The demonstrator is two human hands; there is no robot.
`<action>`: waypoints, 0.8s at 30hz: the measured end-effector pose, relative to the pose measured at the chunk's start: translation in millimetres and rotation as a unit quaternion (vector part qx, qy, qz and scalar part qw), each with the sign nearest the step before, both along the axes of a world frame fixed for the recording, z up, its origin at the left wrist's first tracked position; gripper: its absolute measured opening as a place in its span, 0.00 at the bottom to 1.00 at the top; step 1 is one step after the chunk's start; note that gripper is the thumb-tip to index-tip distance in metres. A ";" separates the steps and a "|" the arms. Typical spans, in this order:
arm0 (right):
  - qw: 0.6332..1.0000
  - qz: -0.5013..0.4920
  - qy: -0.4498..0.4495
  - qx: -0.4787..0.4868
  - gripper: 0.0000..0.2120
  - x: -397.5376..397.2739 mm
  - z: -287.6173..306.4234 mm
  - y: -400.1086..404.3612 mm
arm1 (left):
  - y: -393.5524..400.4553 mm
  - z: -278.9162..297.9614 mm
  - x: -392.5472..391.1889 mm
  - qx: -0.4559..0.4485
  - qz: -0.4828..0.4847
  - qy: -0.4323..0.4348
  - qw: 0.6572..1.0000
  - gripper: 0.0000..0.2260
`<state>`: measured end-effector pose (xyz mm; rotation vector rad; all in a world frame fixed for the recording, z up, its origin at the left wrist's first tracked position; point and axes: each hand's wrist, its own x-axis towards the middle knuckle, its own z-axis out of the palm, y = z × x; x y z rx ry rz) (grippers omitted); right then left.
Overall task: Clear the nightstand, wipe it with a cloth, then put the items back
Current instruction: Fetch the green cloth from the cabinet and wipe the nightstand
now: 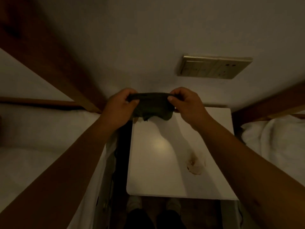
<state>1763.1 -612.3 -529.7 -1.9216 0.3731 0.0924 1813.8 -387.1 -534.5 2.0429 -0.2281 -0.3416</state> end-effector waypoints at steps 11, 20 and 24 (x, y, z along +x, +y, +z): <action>0.994 0.023 0.057 -0.094 0.04 -14.0 -126.8 20.6 | 1.6 -126.4 -15.2 0.031 0.010 0.060 0.998 0.05; 0.976 -0.041 0.019 -0.214 0.10 4.8 -148.9 26.1 | -19.8 -154.1 -4.8 0.112 0.044 -0.015 0.993 0.13; 0.911 0.104 -0.122 -0.379 0.22 8.6 -154.5 44.6 | -20.7 -147.3 -19.8 0.068 0.106 -0.070 0.990 0.20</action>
